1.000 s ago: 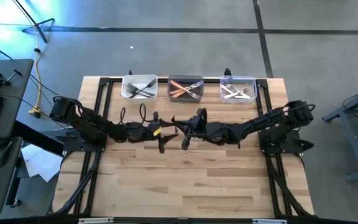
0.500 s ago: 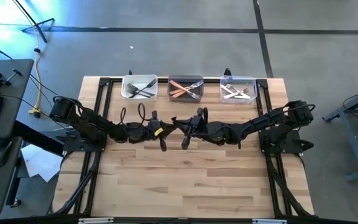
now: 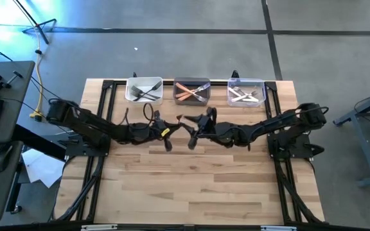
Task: Sort silverware by color (type)
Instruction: Put the black fork into the white bin
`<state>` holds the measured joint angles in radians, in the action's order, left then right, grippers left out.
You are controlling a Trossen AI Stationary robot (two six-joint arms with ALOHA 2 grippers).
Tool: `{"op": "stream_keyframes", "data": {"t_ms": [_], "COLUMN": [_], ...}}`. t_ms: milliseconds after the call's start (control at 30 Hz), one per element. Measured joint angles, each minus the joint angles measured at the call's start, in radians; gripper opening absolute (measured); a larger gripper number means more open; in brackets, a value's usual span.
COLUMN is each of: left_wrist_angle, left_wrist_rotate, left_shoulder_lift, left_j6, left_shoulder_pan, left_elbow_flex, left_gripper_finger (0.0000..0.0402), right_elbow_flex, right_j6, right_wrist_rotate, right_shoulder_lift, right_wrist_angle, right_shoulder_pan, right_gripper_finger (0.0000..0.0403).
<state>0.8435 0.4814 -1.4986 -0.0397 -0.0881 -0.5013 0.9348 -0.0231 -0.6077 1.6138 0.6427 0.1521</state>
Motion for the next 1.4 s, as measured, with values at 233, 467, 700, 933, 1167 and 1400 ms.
{"op": "stream_keyframes", "data": {"t_ms": [233,467,700,933,1167,1400], "left_wrist_angle": [-0.537,-1.152,-1.302,-1.309,-1.281,-1.266], "left_wrist_rotate": [0.0,-0.071,-0.273,-0.292,-0.304,-0.298], "left_shoulder_lift": [0.291,0.472,0.372,0.252,0.202,0.195], "left_j6": [-0.022,-0.127,0.004,0.093,0.106,0.094], "left_shoulder_pan": [0.101,0.375,0.661,0.804,0.824,0.827], "left_elbow_flex": [0.0,-0.106,-0.218,-0.266,-0.268,-0.268], "left_gripper_finger": [0.0001,0.0001,0.0,0.0,0.0,0.0], "right_elbow_flex": [0.001,0.0,-0.061,-0.43,-0.674,-0.709], "right_j6": [0.049,0.022,0.099,0.193,-0.054,0.007], "right_wrist_rotate": [-0.071,-0.073,0.197,0.384,0.169,0.254], "right_shoulder_lift": [-0.155,-0.249,-0.182,-0.17,-0.17,-0.17], "right_wrist_angle": [-0.228,-0.558,-0.504,0.164,0.4,0.513], "right_shoulder_pan": [0.0,-0.045,-0.164,-0.302,-0.423,-0.429], "right_gripper_finger": [0.0145,0.0069,0.001,0.0006,0.0006,0.0007]}}
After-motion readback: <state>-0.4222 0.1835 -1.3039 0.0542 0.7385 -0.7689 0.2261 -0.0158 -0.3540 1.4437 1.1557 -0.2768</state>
